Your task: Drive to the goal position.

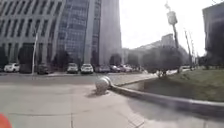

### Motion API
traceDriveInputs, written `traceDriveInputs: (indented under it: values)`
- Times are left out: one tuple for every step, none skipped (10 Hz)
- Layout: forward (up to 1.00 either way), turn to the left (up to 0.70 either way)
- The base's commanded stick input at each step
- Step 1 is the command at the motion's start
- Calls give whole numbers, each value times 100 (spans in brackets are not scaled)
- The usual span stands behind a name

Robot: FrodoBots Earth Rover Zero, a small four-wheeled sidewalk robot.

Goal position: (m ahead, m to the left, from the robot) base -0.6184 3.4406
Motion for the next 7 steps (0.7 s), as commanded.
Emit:
traceDriveInputs:
  values:
    - [70, 0]
    - [64, 0]
    - [14, 0]
    - [0, 0]
    - [0, 0]
    - [0, 0]
    - [0, 0]
